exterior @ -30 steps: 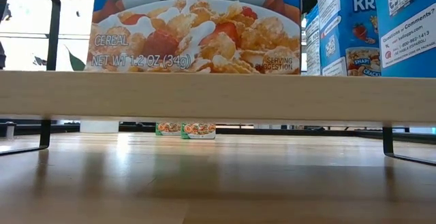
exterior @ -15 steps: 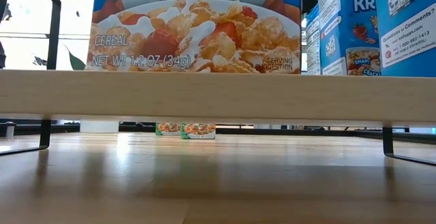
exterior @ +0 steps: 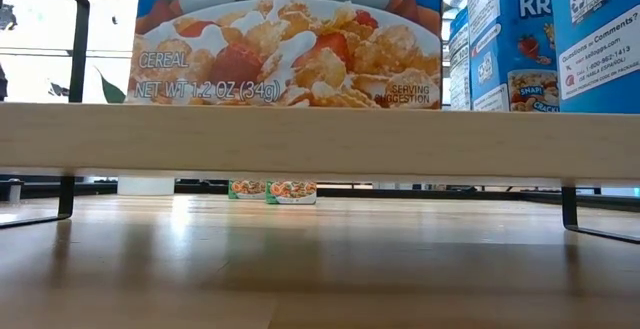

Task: Stack cereal on shelf
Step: Put the bottom green cereal box on the shelf

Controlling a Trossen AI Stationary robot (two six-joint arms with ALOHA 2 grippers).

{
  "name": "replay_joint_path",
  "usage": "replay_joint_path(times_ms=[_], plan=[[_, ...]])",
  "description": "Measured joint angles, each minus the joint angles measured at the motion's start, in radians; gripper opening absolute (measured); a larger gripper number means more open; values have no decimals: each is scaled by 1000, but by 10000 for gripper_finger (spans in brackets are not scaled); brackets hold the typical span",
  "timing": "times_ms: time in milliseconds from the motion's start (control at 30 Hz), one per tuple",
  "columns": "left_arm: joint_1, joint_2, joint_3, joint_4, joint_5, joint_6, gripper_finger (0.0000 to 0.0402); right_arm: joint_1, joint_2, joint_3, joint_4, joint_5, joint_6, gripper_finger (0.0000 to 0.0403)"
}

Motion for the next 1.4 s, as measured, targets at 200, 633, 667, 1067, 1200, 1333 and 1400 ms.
replay_joint_path(times_ms=[200, 633, 667, 1067, 1200, 1333, 1400], plan=[[-55, -151, 5, -133, -16, -48, 127, 34, -111, 48, -74, 3, 63, 237], [-613, -415, -56, -383, -529, -410, 127, 78, -178, 17, -135, 65, 160, 224], [-667, -409, -70, -382, -587, -435, 127, 77, -168, 17, -132, 65, 162, 224], [-897, -179, -258, -235, -945, -760, 128, 77, -38, 17, -91, 25, 164, 224], [-922, -142, -258, -216, -948, -839, 128, 77, -4, 17, -92, 23, 160, 223], [-944, -115, -258, -200, -971, -856, 128, 77, 21, 17, -92, 21, 153, 223], [-957, -100, -257, -202, -974, -874, 128, 79, 28, 17, -84, 4, 153, 223]])
